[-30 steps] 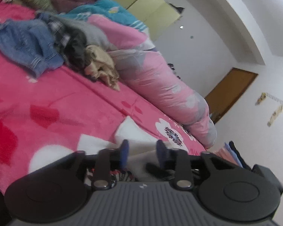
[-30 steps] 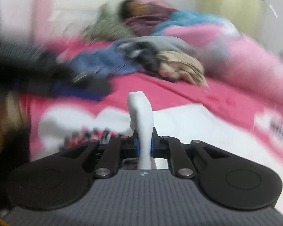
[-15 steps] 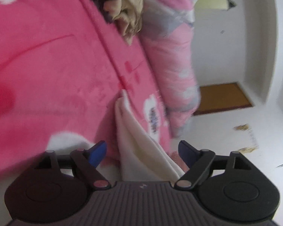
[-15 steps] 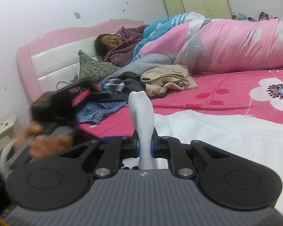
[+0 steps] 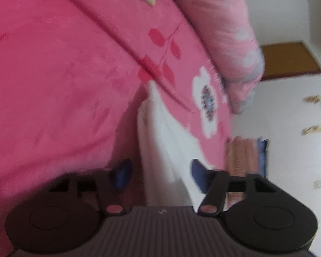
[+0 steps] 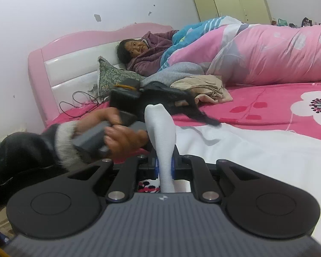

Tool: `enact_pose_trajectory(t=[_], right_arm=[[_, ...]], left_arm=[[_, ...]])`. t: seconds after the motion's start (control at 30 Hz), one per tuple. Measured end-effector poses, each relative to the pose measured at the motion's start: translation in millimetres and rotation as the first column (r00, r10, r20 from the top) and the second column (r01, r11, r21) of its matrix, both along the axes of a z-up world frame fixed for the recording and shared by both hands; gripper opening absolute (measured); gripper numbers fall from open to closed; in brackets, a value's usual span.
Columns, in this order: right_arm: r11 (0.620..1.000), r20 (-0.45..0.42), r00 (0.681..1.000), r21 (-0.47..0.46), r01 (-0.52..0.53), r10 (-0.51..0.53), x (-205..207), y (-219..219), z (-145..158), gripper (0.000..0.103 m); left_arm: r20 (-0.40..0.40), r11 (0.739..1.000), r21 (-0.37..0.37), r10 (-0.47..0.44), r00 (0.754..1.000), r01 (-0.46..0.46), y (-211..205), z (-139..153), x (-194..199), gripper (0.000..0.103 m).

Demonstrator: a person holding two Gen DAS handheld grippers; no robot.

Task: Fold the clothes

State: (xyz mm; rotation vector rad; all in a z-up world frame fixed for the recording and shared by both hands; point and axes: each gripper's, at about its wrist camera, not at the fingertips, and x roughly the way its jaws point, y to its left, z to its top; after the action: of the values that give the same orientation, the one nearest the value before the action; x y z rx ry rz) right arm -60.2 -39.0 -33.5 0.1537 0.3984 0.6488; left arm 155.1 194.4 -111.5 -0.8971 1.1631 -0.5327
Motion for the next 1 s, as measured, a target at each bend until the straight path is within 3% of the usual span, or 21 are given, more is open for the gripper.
enact_pose_trajectory(t=[0.03,0.1,0.23,0.53,0.77,1.0], right_arm=[[1.0,0.003,1.0,0.003,-0.001,0.001,-1,-1,0,0.008],[1.0,0.003,1.0,0.007,-0.003,0.003,0,-3,-2,0.008],[1.0,0.008,1.0,0.014,0.009,-0.009,1,-10,-2,0.008],[0.995,0.068,0.996,0.078,0.057,-0.062,-22,-41,6,0.008],[0.974,0.096,0.983,0.18,0.136,-0.155,-51,-93,10,0.008],[0.936,0.134,0.951,0.262,0.235,-0.277,-88,-158,8,0.008]], left_arm=[[0.0,1.0,0.014,-0.005,1.0,0.005,-4,-1,3,0.031],[0.009,1.0,0.023,0.0,1.0,0.0,-9,1,3,0.014],[0.03,0.999,0.045,0.01,1.0,-0.011,-20,6,4,0.011],[0.189,0.99,0.143,-0.026,0.982,-0.001,-62,79,-17,0.01],[0.28,0.967,0.252,-0.115,0.953,0.042,-138,130,-37,0.009],[0.323,0.927,0.344,-0.264,0.909,0.147,-251,160,-56,0.009]])
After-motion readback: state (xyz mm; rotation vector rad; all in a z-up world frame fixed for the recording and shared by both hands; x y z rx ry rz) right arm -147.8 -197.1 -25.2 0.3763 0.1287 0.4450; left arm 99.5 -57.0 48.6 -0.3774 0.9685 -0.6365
